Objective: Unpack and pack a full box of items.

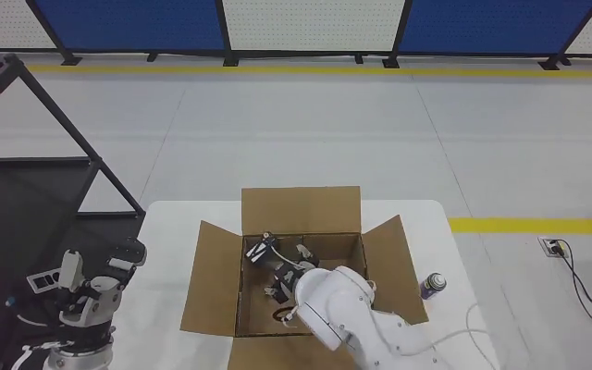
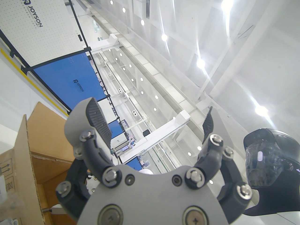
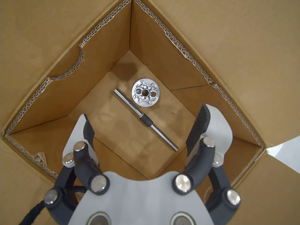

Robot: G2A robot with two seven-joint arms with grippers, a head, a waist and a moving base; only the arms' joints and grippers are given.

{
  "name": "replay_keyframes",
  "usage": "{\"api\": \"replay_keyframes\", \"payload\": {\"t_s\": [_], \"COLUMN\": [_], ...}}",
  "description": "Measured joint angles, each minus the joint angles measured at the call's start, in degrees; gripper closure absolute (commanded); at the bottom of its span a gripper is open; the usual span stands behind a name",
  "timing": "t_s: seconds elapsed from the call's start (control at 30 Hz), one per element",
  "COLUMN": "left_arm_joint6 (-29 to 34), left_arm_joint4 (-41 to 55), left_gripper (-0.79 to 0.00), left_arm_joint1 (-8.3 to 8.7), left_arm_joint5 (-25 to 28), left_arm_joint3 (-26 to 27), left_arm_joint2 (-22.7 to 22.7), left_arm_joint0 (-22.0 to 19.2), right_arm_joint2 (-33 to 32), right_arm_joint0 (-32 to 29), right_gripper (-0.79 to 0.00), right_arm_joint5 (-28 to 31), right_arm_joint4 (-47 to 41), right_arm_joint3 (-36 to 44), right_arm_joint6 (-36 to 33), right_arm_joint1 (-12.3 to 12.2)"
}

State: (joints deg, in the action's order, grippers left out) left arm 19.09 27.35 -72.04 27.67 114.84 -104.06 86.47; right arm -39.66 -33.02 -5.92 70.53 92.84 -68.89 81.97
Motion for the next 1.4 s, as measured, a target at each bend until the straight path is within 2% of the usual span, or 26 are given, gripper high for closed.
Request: {"api": "replay_keyframes", "payload": {"t_s": [0.17, 0.43, 0.87, 0.9, 0.93, 0.97, 1.07, 1.13, 1.17, 1.23, 1.3, 1.37, 1.4], "left_arm_joint6": [-0.2, -0.2, 0.2, 0.2, 0.15, 0.1, -0.05, -0.16, -0.19, -0.31, -0.37, -0.41, -0.46], "left_arm_joint4": [0.26, 1.18, 1.18, 1.11, 1.01, 0.98, 0.86, 0.87, 0.85, 0.82, 0.81, 0.71, 0.67], "left_gripper": [-0.785, -0.785, -0.785, -0.785, -0.785, -0.785, -0.785, -0.785, -0.785, -0.785, -0.785, -0.785, -0.785], "left_arm_joint1": [-0.01, -0.03, -0.07, -0.07, -0.08, -0.1, -0.13, -0.16, -0.16, -0.19, -0.21, -0.23, -0.23], "left_arm_joint5": [-0.84, -0.78, -0.75, -0.71, -0.64, -0.59, -0.42, -0.3, -0.27, -0.14, -0.01, 0.07, 0.11], "left_arm_joint3": [0.42, 0.79, 1.26, 1.27, 1.28, 1.3, 1.36, 1.44, 1.49, 1.62, 1.75, 1.82, 1.84], "left_arm_joint2": [0.19, -0.85, -1.18, -1.17, -1.17, -1.16, -1.21, -1.28, -1.32, -1.4, -1.45, -1.51, -1.53], "left_arm_joint0": [0.04, 0.89, 1.3, 1.33, 1.39, 1.44, 1.73, 1.97, 2.07, 2.24, 2.38, 2.48, 2.5], "right_arm_joint2": [1.27, 5.08, 6.78, 6.79, 6.72, 6.69, 6.68, 6.72, 6.73, 6.73, 6.7, 6.63, 6.57], "right_arm_joint0": [0.61, 7.16, 11.8, 11.96, 12.13, 12.27, 12.71, 13.04, 13.2, 13.59, 13.9, 14.19, 14.27], "right_gripper": [-0.785, -0.785, -0.785, -0.751, -0.643, -0.585, -0.514, -0.449, -0.391, -0.354, -0.265, -0.12, -0.015], "right_arm_joint5": [1.35, -0.52, -0.93, -1.0, -0.97, -0.86, -0.66, -0.54, -0.46, -0.2, -0.01, 0.12, 0.17], "right_arm_joint4": [-0.65, -6.78, -13.61, -13.94, -14.5, -14.8, -15.41, -15.72, -15.85, -16.23, -16.48, -16.63, -16.62], "right_arm_joint3": [-4.24, -18.83, -35.64, -36.46, -37.48, -38.22, -40.53, -42.07, -42.72, -44.12, -45.11, -45.89, -46.07], "right_arm_joint6": [-0.12, 1.11, 4.94, 5.45, 6.19, 6.74, 8.04, 8.5, 8.63, 8.91, 9.13, 9.44, 9.62], "right_arm_joint1": [0.85, 5.41, 10.48, 10.77, 11.14, 11.39, 12.16, 12.68, 12.9, 13.41, 13.82, 14.22, 14.35]}}
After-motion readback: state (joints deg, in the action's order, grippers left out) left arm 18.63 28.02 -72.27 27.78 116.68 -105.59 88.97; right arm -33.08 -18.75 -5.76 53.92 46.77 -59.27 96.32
